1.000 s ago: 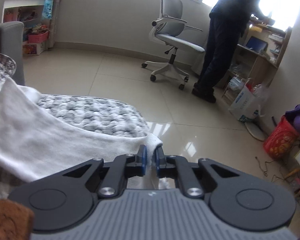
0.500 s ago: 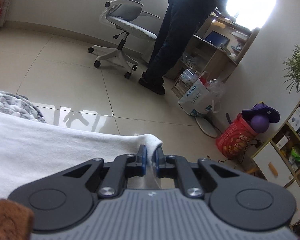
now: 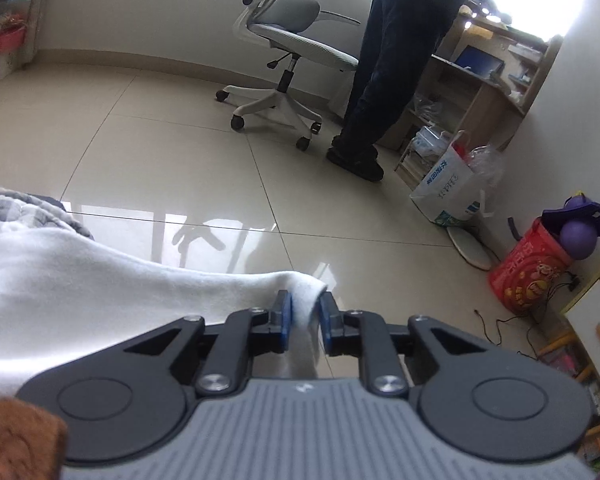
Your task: Fold clothes
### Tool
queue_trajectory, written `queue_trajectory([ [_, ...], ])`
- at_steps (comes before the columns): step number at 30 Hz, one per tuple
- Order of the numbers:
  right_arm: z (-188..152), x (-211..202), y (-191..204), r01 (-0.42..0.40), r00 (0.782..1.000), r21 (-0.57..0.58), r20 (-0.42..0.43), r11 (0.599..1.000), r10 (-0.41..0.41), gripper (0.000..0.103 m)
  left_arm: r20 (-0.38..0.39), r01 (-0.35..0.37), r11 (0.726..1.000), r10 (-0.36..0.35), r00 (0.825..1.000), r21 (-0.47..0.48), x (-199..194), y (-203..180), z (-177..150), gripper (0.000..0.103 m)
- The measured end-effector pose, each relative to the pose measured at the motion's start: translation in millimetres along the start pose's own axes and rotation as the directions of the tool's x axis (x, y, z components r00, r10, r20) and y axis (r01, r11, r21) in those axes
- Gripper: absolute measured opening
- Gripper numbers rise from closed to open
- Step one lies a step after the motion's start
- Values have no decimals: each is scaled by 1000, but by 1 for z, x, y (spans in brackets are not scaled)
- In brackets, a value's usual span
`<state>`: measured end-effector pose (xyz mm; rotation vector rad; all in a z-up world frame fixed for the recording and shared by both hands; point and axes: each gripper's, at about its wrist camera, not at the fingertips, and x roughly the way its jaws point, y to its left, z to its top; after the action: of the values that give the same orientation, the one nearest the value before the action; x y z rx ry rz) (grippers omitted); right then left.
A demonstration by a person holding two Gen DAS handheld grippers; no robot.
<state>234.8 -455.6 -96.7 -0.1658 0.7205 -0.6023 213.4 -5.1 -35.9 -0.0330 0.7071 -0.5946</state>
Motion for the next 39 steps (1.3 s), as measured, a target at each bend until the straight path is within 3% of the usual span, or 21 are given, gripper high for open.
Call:
queue_trajectory([
  [2, 4, -8, -3, -39, 999, 21, 23, 999, 39, 45, 23, -86, 996, 86, 996, 32, -11, 3, 5, 36],
  [7, 23, -34, -11, -121, 989, 44, 93, 992, 116, 46, 85, -223, 973, 218, 972, 60, -40, 18, 15, 44],
  [11, 40, -61, -13, -259, 955, 97, 176, 961, 239, 47, 92, -313, 948, 307, 947, 54, -48, 38, 20, 45],
  [16, 53, -88, 10, -493, 855, 69, 225, 867, 468, 48, 49, -387, 922, 386, 921, 12, -35, 72, 26, 45],
  [22, 71, -107, 55, -685, 702, -47, 224, 727, 676, 48, 26, -321, 944, 324, 946, -78, -20, 94, 21, 45],
  [24, 77, -111, 69, -729, 652, -86, 215, 679, 727, 50, 28, -319, 943, 323, 946, -94, -16, 96, 19, 45],
  [27, 80, -115, 95, -770, 598, -145, 178, 622, 782, 51, 37, -317, 941, 323, 946, -119, -12, 100, 17, 43],
  [31, 73, -119, 132, -777, 578, -216, 125, 591, 806, 51, 50, -272, 944, 286, 957, -189, -10, 110, 13, 30],
  [34, 65, -119, 153, -769, 585, -263, 77, 583, 807, 49, 72, -257, 944, 277, 958, -205, -10, 108, 11, 15],
  [35, 60, -119, 157, -759, 593, -280, 73, 587, 802, 36, 81, -258, 944, 279, 957, -204, -9, 107, 11, 11],
  [36, 55, -120, 161, -749, 601, -297, 69, 592, 796, 14, 89, -262, 944, 284, 955, -201, -8, 105, 11, 9],
  [38, 51, -125, 157, -727, 614, -311, 105, 612, 782, 4, 110, -279, 943, 302, 947, -182, -7, 98, 10, 7],
  [39, 50, -128, 154, -715, 620, -315, 128, 624, 774, 3, 128, -287, 943, 309, 942, -168, -8, 94, 10, 7],
])
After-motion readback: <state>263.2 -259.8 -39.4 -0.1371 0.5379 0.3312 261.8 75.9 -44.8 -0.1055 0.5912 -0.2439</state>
